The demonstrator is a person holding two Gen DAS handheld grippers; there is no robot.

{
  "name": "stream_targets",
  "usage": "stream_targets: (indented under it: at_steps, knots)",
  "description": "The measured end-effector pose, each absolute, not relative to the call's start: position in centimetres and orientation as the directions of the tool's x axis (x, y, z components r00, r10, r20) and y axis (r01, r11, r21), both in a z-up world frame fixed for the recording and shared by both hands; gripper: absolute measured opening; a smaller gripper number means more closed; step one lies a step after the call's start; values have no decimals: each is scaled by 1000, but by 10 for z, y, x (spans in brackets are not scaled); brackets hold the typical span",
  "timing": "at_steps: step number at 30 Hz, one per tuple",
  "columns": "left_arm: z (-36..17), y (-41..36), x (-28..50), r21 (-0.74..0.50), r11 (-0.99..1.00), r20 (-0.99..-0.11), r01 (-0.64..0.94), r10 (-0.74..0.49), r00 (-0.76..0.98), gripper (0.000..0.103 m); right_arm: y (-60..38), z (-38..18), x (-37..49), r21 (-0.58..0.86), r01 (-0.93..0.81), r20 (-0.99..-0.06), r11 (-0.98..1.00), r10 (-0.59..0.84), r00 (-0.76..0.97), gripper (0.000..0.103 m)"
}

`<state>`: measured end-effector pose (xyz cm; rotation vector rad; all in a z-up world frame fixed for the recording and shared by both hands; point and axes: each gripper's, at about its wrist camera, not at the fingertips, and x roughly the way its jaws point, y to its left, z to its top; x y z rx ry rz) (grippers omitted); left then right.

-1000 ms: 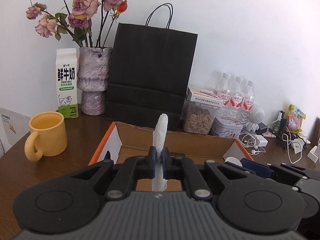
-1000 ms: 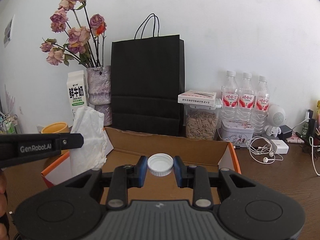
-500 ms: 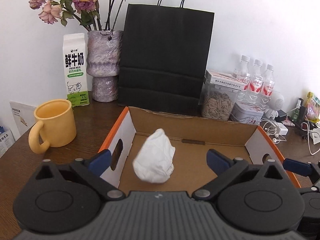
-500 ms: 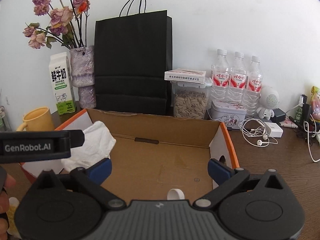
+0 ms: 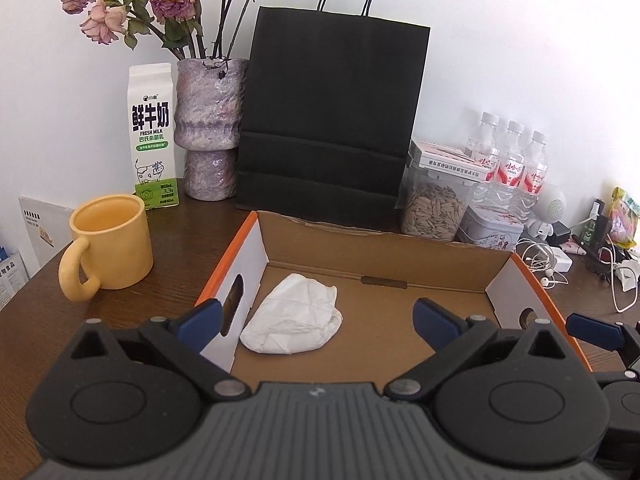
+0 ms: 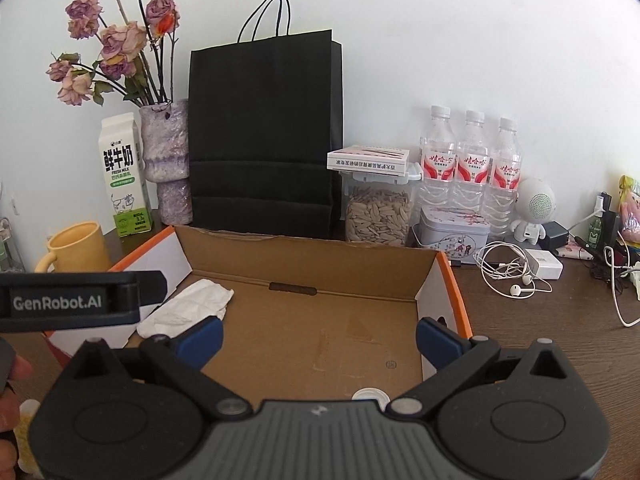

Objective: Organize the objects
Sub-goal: 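Withdraw both grippers from the box back over the table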

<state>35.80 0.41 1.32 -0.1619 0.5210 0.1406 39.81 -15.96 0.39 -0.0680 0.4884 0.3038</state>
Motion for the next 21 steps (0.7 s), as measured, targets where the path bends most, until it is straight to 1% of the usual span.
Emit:
stream_targets:
  at_steps: [9, 13, 21]
  knots:
    - [31, 3, 334, -124, 977, -451, -174, 101, 887, 103, -166, 23, 377, 20, -302, -402, 953, 285, 870, 103]
    - [37, 3, 316, -117, 979, -426, -169, 104, 899, 103, -168, 32, 359, 13, -313, -366, 950, 296, 882, 103]
    - [56, 9, 278, -115, 978, -388, -175, 117, 914, 103, -178, 47, 319, 8, -317, -322, 948, 303, 897, 103]
